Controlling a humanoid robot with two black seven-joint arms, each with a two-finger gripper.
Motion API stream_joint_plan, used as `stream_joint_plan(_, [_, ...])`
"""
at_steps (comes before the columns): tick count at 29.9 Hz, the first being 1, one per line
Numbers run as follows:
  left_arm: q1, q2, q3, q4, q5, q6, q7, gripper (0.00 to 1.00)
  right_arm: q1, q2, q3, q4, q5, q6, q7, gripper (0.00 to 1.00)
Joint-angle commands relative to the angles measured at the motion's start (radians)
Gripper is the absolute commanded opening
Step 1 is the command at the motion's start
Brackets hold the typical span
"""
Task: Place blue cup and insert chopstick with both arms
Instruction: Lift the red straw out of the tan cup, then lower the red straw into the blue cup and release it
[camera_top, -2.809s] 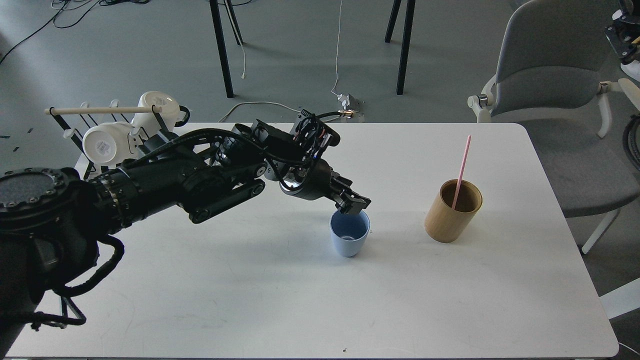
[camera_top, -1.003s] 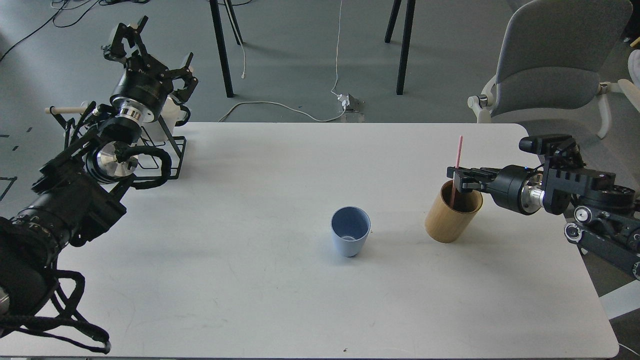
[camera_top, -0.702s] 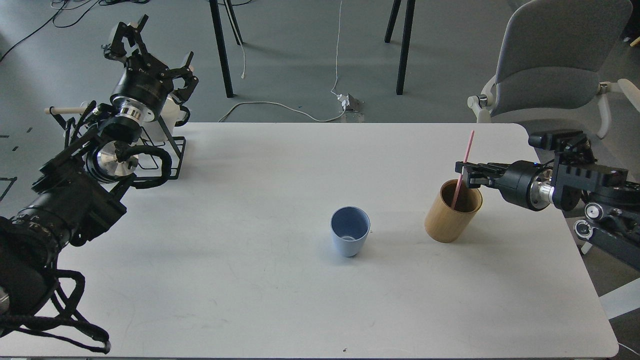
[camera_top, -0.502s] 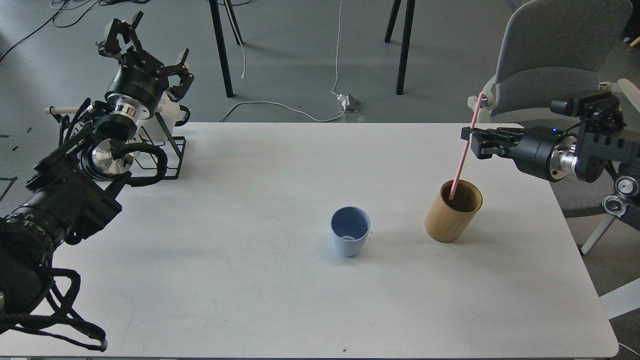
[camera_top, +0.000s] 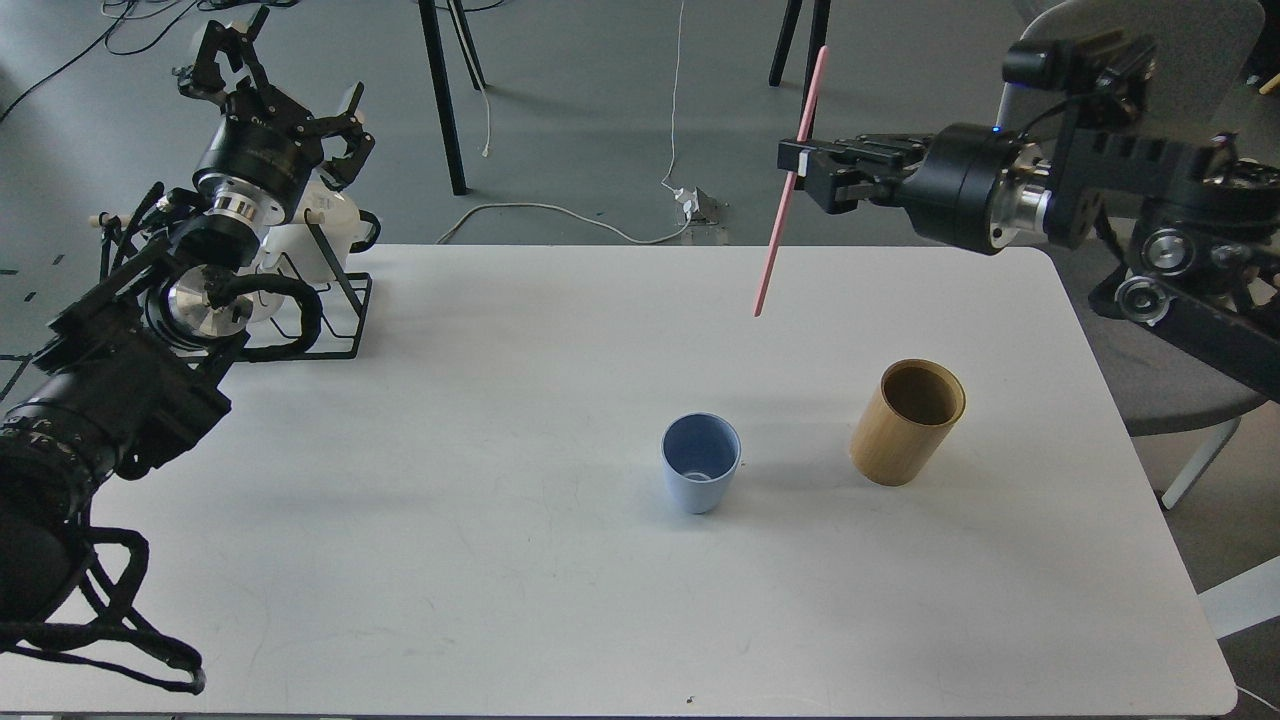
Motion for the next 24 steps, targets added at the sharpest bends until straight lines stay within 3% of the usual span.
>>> stream_joint_plan(1, [-0.004,0.002,0.001,0.000,0.000,0.000,0.001,1.00,-0.015,0.096,-0.073,-0.021,-0.003,0.000,0.000,0.02])
stream_joint_plan(16, [-0.006,0.005,0.002,0.000,0.000,0.000,0.007,1.00,-0.050,0.215,-0.179,-0.121,-0.046,-0.008,0.004,0.03])
stream_joint_plan(21, [-0.006,0.008,0.002,0.000,0.000,0.000,0.007,1.00,-0.052,0.231,-0.181,-0.139,-0.046,-0.006,0.004,0.16])
stream_joint_plan(24, [-0.006,0.008,0.002,0.000,0.000,0.000,0.007,1.00,-0.053,0.229,-0.182,-0.136,-0.046,-0.005,0.004,0.19])
